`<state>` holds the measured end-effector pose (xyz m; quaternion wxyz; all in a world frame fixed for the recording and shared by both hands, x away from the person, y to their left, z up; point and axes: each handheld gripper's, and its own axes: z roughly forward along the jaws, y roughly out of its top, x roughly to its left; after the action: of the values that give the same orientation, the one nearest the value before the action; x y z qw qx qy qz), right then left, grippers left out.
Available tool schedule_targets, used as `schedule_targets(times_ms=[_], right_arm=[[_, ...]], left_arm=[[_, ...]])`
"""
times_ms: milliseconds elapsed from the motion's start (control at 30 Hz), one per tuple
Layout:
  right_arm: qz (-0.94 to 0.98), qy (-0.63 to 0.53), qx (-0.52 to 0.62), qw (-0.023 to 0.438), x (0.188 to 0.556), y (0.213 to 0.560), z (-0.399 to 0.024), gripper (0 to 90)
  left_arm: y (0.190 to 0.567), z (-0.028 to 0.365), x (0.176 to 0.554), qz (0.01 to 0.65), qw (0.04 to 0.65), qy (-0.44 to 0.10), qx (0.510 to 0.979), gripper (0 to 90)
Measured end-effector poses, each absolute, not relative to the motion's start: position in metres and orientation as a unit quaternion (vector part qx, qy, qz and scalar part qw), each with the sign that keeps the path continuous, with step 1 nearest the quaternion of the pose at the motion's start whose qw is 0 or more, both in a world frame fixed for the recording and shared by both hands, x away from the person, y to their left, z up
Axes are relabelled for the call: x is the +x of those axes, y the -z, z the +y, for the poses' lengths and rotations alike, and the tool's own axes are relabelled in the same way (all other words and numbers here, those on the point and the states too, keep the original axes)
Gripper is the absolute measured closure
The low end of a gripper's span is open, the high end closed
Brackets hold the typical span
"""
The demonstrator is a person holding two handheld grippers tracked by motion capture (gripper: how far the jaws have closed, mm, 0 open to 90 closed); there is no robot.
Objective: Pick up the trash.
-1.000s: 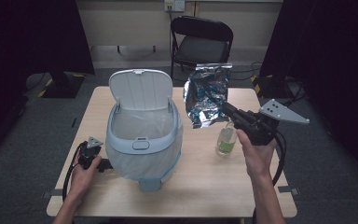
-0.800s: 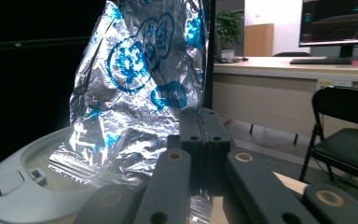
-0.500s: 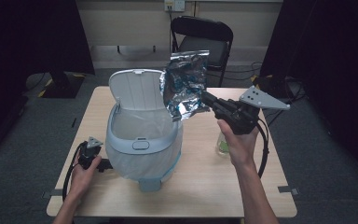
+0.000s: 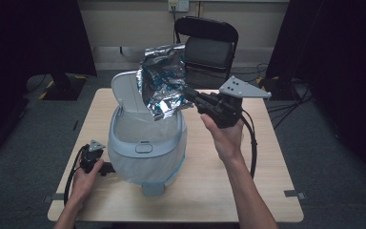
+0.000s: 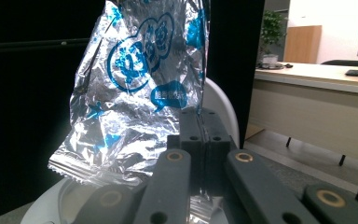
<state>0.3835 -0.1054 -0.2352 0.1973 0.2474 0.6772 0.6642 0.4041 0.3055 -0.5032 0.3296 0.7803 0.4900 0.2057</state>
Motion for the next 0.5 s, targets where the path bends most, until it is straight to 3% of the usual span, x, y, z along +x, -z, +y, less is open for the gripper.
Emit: schedule_targets(times_ms=[500], right_arm=[[0.709,-0.644,0.23,0.173,0.402,0.24,-0.057,89.0]], left_arm=[[0.503,0.305,0.404,0.49,0.33,-0.206,0.78,1.4]])
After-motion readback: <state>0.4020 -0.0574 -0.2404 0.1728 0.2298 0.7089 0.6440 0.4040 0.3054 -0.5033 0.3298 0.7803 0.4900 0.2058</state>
